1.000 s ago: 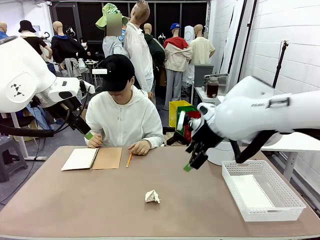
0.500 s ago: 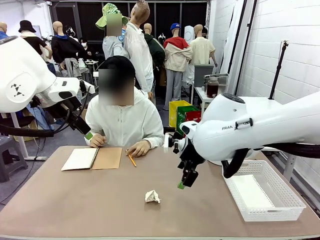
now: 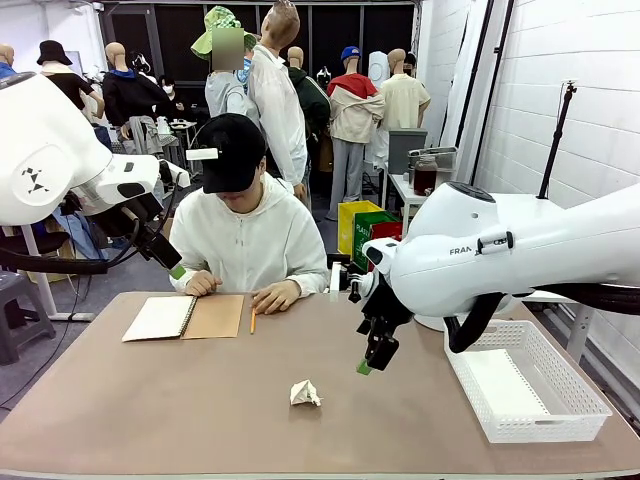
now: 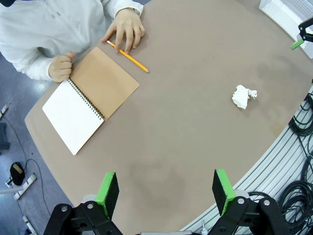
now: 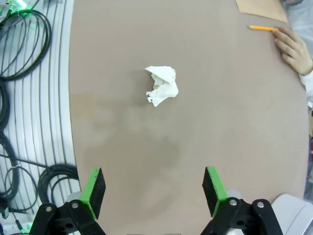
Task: Sort the paper based on its condition.
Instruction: If a person hands you a paper, place it in the Organizing basket , and if it's crumpled, put it in the Trash can.
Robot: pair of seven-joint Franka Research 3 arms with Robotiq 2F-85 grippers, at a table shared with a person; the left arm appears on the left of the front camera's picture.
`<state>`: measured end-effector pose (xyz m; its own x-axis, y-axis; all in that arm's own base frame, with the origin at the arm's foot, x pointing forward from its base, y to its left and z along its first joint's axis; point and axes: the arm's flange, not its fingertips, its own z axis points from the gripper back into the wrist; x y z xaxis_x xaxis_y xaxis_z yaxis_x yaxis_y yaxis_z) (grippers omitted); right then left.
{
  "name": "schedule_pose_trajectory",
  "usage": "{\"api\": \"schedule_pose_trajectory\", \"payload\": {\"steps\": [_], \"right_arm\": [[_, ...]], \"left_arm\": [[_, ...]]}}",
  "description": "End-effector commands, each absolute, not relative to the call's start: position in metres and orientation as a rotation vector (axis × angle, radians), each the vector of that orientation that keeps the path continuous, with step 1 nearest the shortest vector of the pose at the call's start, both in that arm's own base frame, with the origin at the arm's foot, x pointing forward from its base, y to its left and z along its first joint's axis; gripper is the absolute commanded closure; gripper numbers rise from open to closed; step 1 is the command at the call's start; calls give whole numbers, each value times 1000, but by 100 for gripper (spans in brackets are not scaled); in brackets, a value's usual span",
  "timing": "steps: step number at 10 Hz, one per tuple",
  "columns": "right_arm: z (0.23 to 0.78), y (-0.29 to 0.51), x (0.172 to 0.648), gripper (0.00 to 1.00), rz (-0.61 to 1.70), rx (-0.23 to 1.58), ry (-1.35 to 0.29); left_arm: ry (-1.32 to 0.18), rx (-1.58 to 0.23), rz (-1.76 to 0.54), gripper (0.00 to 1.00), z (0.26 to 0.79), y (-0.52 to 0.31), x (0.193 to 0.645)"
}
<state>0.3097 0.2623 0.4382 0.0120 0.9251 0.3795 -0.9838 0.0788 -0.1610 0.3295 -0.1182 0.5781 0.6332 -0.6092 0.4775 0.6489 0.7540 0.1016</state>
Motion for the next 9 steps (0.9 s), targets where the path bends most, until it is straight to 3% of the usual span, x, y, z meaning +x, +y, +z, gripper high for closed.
{"api": "schedule_pose_trajectory", "payload": {"steps": [1, 9], "right_arm": [[437, 261, 310, 0, 1497, 187, -434], [417, 326, 377, 0, 1599, 240, -265]], "left_arm": [[-515, -100, -730, 0, 579, -117, 329], [-515, -100, -730, 0, 579, -117, 329]]}}
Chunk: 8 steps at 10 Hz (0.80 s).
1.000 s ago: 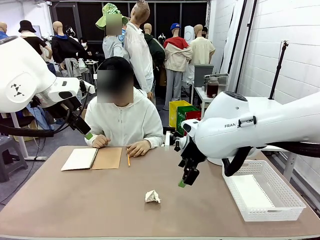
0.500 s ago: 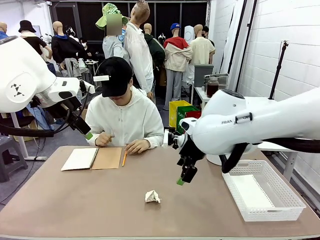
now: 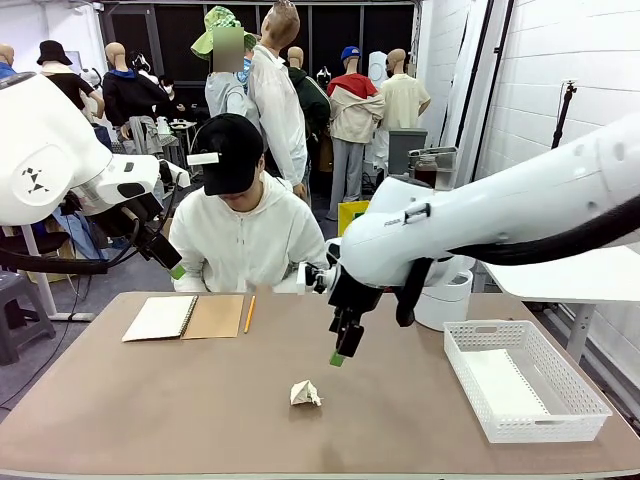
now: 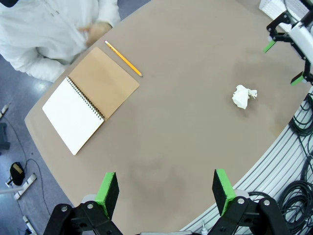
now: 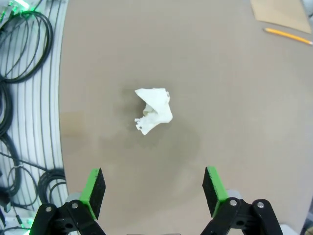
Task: Sort the paper based on its condition.
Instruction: If a person hands you a paper, place it in the Organizing basket , and if it's crumpled, put it in the Trash can.
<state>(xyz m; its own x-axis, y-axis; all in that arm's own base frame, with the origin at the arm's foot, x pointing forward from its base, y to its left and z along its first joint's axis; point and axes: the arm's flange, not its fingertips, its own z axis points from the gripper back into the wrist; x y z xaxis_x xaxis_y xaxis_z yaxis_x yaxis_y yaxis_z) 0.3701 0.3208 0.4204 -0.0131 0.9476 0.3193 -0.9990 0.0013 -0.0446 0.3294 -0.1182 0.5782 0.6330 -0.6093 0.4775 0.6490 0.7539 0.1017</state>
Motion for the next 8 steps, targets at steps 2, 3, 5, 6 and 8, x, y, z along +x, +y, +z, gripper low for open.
{"api": "schedule_pose_trajectory", "payload": {"steps": [2, 3, 5, 6, 8], "right_arm": [[396, 339, 375, 0, 1620, 276, -229], [387, 346, 373, 0, 1632, 289, -220], [369, 359, 372, 0, 1630, 265, -197], [360, 366, 371, 0, 1627, 246, -192], [351, 377, 374, 0, 1637, 248, -172]], "left_arm": [[-515, -100, -730, 0, 579, -117, 329], [-515, -100, -730, 0, 579, -117, 329], [-515, -100, -730, 0, 579, -117, 329], [-515, -100, -730, 0, 579, -117, 329], [-515, -100, -730, 0, 579, -117, 329]]}}
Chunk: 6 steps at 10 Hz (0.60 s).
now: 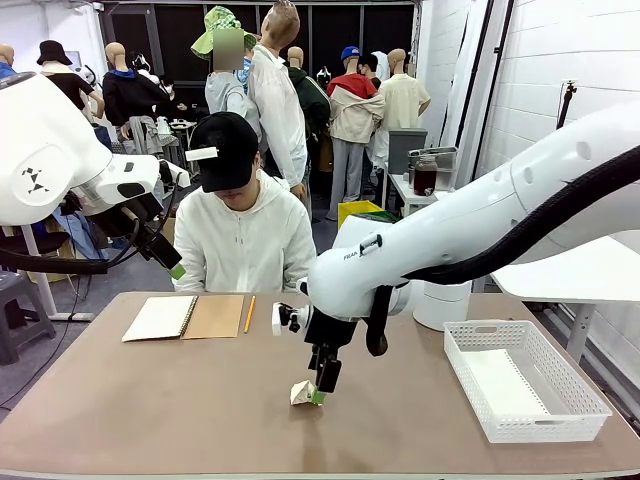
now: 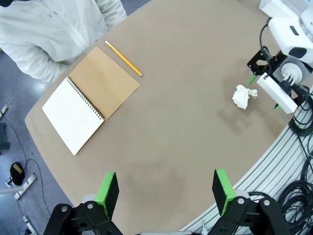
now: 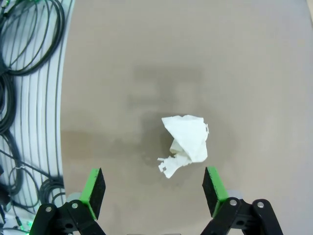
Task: Sort the paper based on its condition.
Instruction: If a person hands you a paper, place it in the Organizing basket , and if it's crumpled, put it in the Trash can.
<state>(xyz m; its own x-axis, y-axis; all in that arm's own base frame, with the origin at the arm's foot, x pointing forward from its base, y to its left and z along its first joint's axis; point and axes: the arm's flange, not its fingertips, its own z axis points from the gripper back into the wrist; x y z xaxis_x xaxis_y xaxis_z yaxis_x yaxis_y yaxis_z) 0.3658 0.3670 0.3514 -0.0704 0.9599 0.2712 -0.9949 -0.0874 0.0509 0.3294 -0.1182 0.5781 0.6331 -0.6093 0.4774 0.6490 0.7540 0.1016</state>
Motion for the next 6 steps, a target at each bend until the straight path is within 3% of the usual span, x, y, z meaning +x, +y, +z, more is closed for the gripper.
{"api": "schedule_pose_trajectory", "payload": {"steps": [1, 6], "right_arm": [[348, 379, 377, 0, 1633, 234, -180], [341, 385, 388, 0, 1631, 171, -185]], "left_arm": [[-515, -100, -730, 0, 579, -117, 329], [-515, -100, -730, 0, 579, -117, 329]]}}
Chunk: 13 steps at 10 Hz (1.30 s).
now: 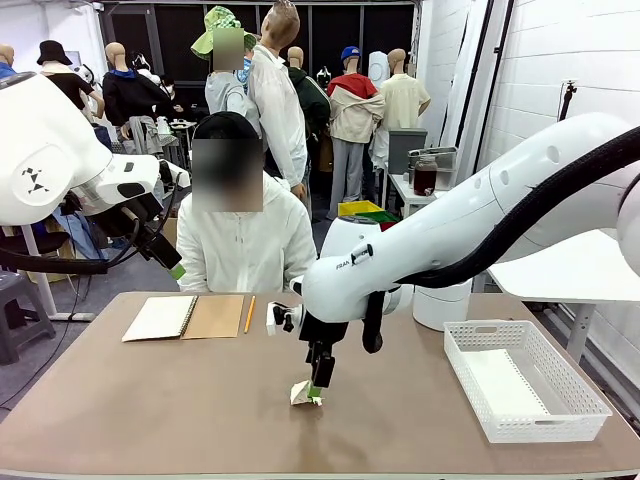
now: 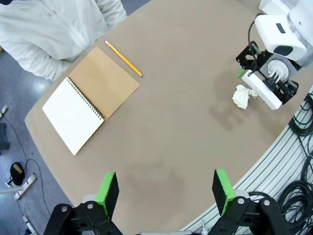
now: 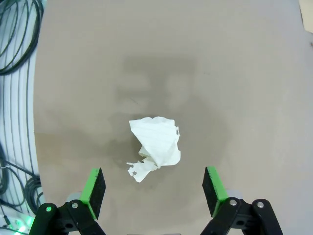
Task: Sort the paper based on its condition.
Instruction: If a person hands you a paper, place it in the Organizing basket , and if it's crumpled, put it in the Trash can.
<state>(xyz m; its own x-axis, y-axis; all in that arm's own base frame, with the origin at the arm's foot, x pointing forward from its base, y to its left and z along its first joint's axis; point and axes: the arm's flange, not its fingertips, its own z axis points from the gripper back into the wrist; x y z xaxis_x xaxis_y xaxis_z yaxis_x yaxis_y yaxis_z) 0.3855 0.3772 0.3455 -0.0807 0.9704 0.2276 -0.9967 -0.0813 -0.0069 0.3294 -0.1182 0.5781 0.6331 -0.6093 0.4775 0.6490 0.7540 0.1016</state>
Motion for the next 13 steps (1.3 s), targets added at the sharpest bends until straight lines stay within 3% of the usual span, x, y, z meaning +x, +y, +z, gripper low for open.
{"api": "schedule_pose_trajectory", "payload": {"steps": [1, 13], "right_arm": [[341, 385, 389, 0, 1629, 175, -189], [312, 401, 400, 0, 1644, 157, -98]], "left_arm": [[-515, -100, -730, 0, 579, -117, 329], [-515, -100, -730, 0, 579, -117, 329]]}}
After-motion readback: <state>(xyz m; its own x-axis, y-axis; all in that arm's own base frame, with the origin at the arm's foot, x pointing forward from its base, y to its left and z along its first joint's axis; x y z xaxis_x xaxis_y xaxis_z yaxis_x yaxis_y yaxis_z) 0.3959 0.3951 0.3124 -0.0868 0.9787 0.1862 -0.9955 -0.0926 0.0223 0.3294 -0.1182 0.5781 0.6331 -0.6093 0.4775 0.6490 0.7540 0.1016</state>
